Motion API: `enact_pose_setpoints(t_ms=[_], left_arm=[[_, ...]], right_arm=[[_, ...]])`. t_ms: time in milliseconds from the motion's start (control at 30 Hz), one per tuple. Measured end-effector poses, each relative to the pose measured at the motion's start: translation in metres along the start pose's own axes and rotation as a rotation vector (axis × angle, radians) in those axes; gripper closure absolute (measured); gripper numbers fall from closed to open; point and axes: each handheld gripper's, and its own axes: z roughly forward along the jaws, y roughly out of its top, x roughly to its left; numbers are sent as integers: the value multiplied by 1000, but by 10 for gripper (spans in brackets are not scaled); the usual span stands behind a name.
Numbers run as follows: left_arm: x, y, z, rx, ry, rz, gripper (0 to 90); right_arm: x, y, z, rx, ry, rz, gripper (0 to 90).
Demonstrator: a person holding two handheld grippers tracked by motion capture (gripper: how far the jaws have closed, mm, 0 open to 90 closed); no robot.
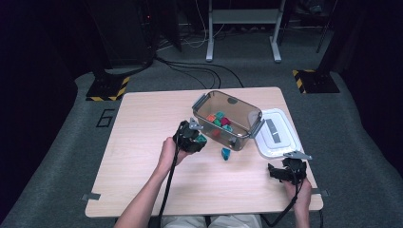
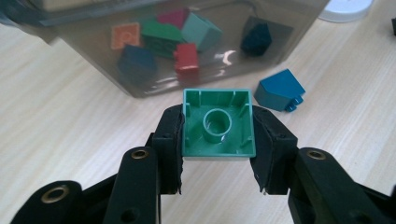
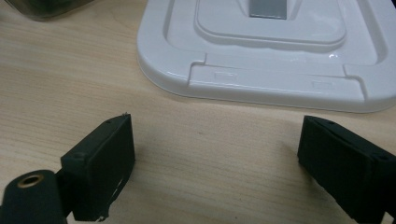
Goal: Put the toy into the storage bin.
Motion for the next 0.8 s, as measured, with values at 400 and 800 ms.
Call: enact_pose_setpoints(t_ms=[400, 800], left_arm=[[12, 35, -22, -32, 39, 15, 584], [23, 63, -23, -30, 73, 7, 584]], right_arm=[[0, 0, 0, 0, 0, 0, 105], [0, 0, 0, 1, -1, 0, 106]])
